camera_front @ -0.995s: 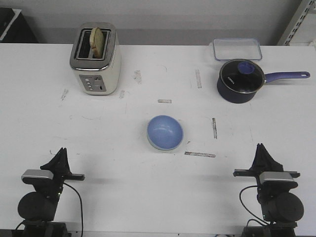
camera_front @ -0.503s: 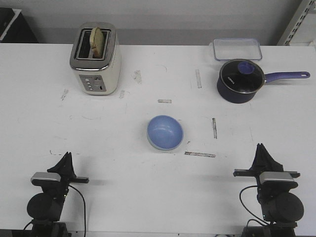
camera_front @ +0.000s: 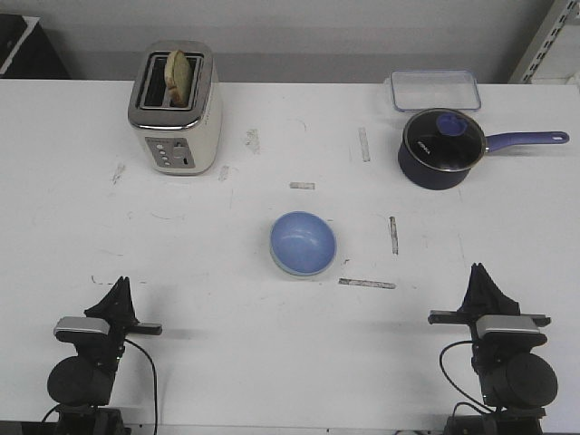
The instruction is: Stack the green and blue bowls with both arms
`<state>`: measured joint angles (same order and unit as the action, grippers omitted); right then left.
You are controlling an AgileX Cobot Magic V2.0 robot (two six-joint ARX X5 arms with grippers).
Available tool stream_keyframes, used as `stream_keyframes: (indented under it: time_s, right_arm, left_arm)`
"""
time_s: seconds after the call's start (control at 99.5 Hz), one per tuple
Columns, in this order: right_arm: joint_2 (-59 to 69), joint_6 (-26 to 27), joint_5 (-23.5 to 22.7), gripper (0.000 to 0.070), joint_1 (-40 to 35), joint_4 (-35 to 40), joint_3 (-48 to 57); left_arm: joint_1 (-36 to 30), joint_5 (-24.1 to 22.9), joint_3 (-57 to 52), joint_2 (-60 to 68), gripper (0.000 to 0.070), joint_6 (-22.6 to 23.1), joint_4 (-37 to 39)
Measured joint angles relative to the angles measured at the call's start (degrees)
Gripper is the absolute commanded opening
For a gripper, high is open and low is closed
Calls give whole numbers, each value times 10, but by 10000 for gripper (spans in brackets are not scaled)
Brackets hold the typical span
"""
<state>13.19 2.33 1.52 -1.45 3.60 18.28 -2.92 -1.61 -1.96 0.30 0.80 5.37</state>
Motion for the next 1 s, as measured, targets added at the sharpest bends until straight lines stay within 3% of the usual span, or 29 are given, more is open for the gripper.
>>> stream_keyframes:
  time_s: [0.613, 0.784, 0.995]
  right_arm:
    - [-2, 0, 0, 13, 0, 0, 0]
    - [-39, -1, 27, 13, 2, 4, -10]
    - [-106, -28, 11, 13, 4, -18, -64]
  left_arm:
    - [0, 0, 0, 0, 3, 0, 0]
    - [0, 0, 0, 0, 3, 0, 0]
    - [0, 0, 0, 0, 3, 0, 0]
